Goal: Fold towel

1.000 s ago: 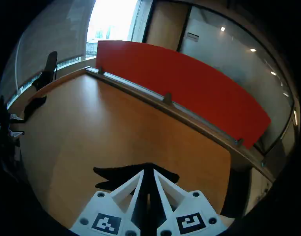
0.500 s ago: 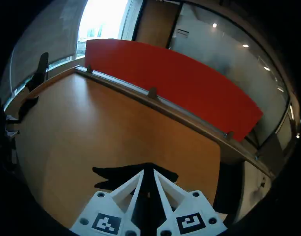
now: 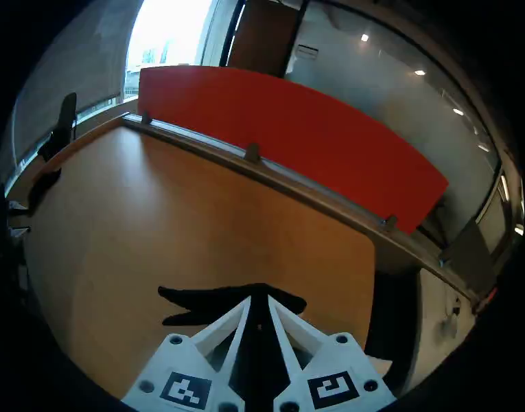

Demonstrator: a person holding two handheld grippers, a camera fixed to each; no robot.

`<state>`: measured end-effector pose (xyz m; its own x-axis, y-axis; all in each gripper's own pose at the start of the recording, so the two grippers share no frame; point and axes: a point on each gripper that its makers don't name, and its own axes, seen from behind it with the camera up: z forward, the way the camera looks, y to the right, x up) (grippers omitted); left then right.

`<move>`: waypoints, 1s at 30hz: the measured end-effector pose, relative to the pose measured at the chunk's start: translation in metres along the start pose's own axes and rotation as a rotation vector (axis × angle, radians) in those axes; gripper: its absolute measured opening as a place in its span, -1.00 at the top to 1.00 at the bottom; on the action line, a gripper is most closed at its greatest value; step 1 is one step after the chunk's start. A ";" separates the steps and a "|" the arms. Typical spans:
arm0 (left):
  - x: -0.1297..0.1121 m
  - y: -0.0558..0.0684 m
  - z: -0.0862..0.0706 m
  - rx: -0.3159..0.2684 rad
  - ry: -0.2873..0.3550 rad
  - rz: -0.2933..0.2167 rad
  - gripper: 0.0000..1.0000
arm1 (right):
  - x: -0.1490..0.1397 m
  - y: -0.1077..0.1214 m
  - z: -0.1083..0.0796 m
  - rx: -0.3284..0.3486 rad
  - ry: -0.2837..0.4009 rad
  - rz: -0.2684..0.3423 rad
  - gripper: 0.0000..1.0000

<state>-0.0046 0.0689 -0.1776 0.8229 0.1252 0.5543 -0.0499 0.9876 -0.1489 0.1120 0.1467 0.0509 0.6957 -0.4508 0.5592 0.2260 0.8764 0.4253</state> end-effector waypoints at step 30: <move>0.003 0.014 0.005 -0.033 -0.006 0.027 -1.00 | -0.081 0.015 -0.041 -0.062 -0.060 0.093 0.96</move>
<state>-0.0054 0.0833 -0.1742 0.8183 0.1525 0.5543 -0.0535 0.9802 -0.1907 0.0871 0.2033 -0.0177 0.6744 -0.3745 0.6364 0.2050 0.9229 0.3258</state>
